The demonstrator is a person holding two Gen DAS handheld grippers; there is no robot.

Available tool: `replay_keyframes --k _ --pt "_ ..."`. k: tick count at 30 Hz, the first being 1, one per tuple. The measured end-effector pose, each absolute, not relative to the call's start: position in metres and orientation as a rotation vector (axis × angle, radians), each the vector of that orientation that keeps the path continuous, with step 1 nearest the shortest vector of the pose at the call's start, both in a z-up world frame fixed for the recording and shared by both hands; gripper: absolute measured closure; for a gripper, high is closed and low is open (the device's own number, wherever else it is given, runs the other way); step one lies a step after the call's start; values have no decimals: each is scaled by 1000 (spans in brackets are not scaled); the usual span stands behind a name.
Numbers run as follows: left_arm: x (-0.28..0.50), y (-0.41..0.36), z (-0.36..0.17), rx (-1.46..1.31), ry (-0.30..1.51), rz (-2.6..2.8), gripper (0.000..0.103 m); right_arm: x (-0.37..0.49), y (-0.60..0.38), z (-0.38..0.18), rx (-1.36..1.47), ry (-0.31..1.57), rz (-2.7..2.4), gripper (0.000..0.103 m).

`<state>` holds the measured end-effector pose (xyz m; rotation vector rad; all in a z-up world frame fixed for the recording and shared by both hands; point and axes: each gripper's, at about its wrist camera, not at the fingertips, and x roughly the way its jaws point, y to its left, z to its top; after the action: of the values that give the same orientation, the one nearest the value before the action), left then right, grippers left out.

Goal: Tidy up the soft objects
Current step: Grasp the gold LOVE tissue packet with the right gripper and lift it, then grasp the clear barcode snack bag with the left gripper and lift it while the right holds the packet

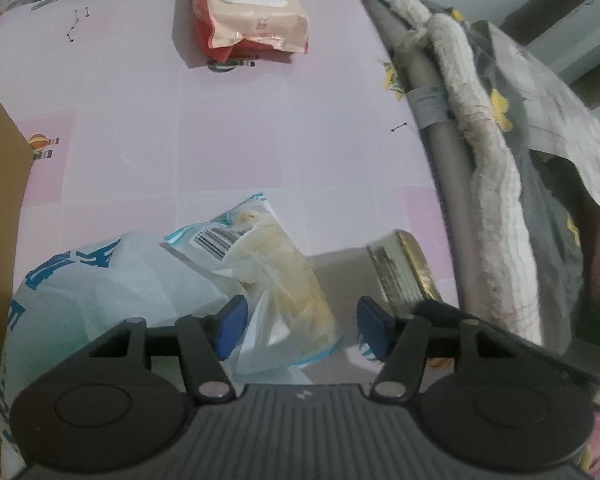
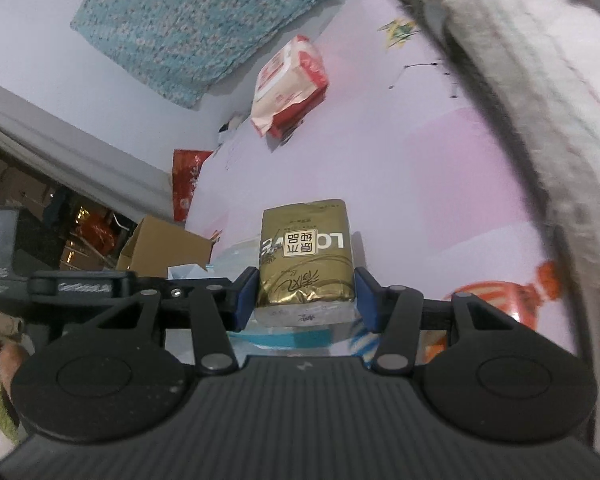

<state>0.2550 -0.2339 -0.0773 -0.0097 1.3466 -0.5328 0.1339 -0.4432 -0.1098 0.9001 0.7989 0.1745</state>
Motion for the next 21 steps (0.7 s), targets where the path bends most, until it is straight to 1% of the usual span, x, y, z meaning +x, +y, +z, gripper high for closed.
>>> replay_keyframes --k 8,9,11,12,15,16,21 --pt "258 -259 -82 33 1345 -478 43 131 -456 -127 947 780 189 53" --pt "259 -262 -83 40 1342 -470 45 132 -457 -130 953 780 194 53" --pt "260 -268 -85 59 1337 -451 54 132 -456 -135 963 781 202 53" --pt "260 -270 -86 73 1335 -438 65 132 -455 -138 967 784 206 53" --pt "259 -274 -85 87 1332 -421 71 133 -453 -139 948 765 219 53" --pt "257 -275 -83 97 1325 -422 77 132 -453 -139 949 763 222 53" --pt "247 -270 -69 103 1295 -438 78 132 -457 -142 972 738 240 53"
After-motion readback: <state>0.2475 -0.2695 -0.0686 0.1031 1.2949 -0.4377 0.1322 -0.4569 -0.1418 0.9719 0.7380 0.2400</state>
